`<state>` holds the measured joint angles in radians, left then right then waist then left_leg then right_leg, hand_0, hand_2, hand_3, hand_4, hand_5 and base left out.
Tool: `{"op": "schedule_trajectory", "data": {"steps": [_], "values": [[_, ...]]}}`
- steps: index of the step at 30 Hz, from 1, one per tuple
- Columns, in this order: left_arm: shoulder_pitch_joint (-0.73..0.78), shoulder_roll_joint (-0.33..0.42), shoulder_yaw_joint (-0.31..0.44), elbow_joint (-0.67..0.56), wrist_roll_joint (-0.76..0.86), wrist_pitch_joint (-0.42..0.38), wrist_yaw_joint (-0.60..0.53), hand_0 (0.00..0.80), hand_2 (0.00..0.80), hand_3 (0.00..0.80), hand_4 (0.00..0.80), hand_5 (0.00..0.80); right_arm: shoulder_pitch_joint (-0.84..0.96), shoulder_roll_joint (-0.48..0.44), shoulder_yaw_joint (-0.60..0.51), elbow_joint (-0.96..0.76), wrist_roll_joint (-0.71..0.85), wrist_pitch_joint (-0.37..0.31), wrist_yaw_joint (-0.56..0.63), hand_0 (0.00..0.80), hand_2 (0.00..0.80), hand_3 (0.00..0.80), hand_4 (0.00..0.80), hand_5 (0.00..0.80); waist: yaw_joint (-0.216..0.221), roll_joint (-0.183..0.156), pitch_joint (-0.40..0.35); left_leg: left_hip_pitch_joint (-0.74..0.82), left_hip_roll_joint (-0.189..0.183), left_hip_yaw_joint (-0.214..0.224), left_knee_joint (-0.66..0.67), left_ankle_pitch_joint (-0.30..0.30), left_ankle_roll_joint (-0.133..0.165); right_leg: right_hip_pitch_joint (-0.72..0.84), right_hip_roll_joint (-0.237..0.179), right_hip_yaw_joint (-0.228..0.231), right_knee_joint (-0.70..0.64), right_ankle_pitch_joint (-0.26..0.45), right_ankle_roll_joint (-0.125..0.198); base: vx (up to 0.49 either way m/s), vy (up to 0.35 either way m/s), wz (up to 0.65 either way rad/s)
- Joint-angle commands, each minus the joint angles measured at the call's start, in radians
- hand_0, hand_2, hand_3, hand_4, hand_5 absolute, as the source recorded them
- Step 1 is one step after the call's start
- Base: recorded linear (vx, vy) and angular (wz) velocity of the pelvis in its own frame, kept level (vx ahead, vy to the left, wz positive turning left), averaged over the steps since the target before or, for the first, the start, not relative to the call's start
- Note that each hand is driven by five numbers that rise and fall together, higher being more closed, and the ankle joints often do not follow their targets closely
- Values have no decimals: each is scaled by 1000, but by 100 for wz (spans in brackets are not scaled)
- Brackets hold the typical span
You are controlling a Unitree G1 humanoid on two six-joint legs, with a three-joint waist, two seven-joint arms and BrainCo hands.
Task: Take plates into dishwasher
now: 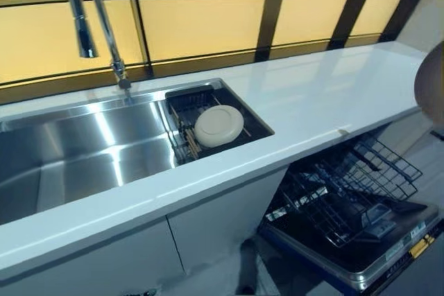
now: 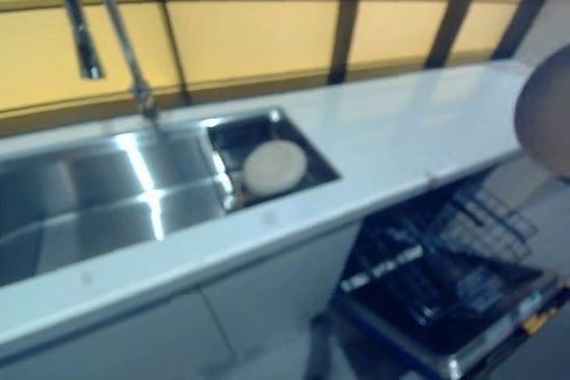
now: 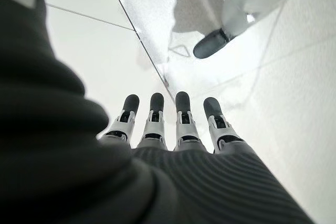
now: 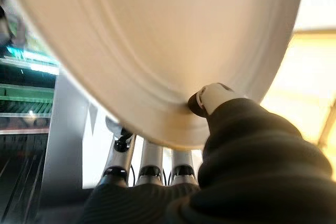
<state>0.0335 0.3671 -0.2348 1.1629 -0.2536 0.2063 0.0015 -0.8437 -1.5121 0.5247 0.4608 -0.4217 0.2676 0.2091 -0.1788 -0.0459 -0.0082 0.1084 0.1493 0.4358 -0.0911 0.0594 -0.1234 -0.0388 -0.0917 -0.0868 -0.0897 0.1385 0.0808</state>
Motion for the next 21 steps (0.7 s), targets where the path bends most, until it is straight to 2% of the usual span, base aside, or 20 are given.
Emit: {"op": "schedule_trajectory", "data": {"steps": [1, 3, 8, 13, 21], "values": [[-63, 26, 56, 16, 41, -14, 2, 0, 0, 0, 0, 0, 112, -9, -219, -64, -73, -24, -20, 800, 800, 800, 800, 800, -17, -38, 66, 37, -18, -46, 4, -31, 32, 40, 16, -8, 2, -27, 66, -7, -15, -3], [-69, 28, 64, 16, 43, -9, 0, 0, 0, 0, 0, 0, 264, 21, -345, -107, -77, -24, -7, 800, 800, 800, 800, 800, -24, -38, 71, 38, -18, -42, 4, -32, 33, 37, 17, -4, 2, -27, 66, -4, -8, -2], [-85, 33, 68, 18, 49, -3, -9, 0, 0, 0, 0, 0, 477, 83, -507, -174, -105, -31, 2, 800, 800, 800, 800, 800, -19, -35, 84, 39, -18, -40, 4, -34, 35, 37, 19, -2, 2, -30, 64, -2, -18, -8], [-105, 32, 63, 11, 52, 13, -10, 0, 0, 0, 0, 0, 498, 139, -496, -205, -158, -20, -4, 800, 800, 800, 800, 800, -10, -28, 96, 37, -18, -42, 4, -34, 37, 37, 14, -10, 2, -30, 65, -3, -7, 0], [-139, 39, 46, -8, 47, 40, -22, 0, 0, 0, 0, 0, 411, 228, -380, -190, -362, 31, -36, 800, 800, 800, 800, 800, 15, -8, 126, 17, -22, -56, 4, -28, 38, 27, 5, -27, 2, -30, 67, -28, -7, 1]]}}
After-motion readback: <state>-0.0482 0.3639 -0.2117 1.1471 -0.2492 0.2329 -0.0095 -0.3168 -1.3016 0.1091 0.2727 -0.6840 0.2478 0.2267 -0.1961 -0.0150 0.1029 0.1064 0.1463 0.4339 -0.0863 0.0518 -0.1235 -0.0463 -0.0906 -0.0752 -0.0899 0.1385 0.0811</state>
